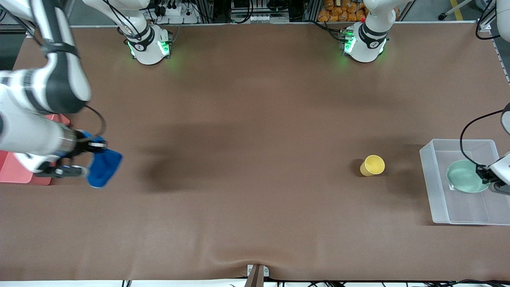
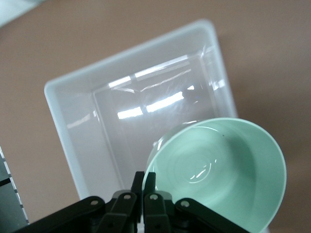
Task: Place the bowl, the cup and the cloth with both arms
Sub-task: 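Carry the cloth into the pink bin while the left gripper places the bowl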
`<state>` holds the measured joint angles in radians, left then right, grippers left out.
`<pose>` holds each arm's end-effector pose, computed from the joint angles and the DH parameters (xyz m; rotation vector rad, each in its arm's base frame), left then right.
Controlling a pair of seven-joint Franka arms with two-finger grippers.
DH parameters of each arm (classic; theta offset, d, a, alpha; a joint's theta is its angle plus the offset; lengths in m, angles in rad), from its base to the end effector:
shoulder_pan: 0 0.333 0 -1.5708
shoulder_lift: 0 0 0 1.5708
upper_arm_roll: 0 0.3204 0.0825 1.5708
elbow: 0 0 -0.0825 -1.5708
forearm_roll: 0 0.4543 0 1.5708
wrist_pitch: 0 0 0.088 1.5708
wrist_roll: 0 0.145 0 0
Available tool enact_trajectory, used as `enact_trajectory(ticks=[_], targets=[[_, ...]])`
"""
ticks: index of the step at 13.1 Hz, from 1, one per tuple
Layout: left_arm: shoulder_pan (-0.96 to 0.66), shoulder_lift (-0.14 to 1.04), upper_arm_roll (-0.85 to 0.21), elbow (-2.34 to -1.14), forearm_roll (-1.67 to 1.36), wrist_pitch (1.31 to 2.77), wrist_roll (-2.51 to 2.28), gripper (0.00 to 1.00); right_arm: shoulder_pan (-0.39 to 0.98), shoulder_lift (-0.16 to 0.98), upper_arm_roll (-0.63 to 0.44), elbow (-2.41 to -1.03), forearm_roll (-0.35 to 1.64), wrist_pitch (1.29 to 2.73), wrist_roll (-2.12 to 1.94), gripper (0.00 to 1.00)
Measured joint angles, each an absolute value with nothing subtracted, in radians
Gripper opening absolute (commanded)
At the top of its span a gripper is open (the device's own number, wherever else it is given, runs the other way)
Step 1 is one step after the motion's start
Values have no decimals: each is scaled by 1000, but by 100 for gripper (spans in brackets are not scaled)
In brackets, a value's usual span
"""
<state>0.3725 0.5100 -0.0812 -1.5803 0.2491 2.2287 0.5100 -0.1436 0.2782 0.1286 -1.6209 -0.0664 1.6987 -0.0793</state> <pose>0.7331 0.2420 0.2891 -2.8867 0.5020 -0.0939 0.6809 -0.0244 0.3918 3.1040 0.1210 -0.3102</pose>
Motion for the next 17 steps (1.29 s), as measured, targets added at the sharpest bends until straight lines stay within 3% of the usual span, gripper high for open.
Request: enact_trajectory(ticks=[2,5,9,10,11,12,13,17], targets=[[412,533,-81,-1585,240,2229,602,0,-320,255,126,-1664,-67,1722,-362,0],[455,574,-81,-1587,239,2229,695,0,-561,260,123,-1721,-65,1870,-755,0],[467,636,-85,-1594,225,2230,707,0,-750,338,123,-1774,-65,2085,-1037,0],[467,648,-86,-1594,223,2231,707,7,-779,373,124,-1776,-65,2143,-1077,0],[467,656,-86,-1594,223,2232,707,51,-800,406,124,-1776,-65,2196,-1104,6],[467,658,-86,-1594,222,2233,707,81,-814,435,124,-1776,-65,2237,-1120,77],[467,658,-86,-1594,222,2233,707,100,-821,456,124,-1776,-65,2256,-1126,100],[467,641,-111,-1574,180,2198,707,100,-814,460,149,-1756,-65,2223,-1126,100]])
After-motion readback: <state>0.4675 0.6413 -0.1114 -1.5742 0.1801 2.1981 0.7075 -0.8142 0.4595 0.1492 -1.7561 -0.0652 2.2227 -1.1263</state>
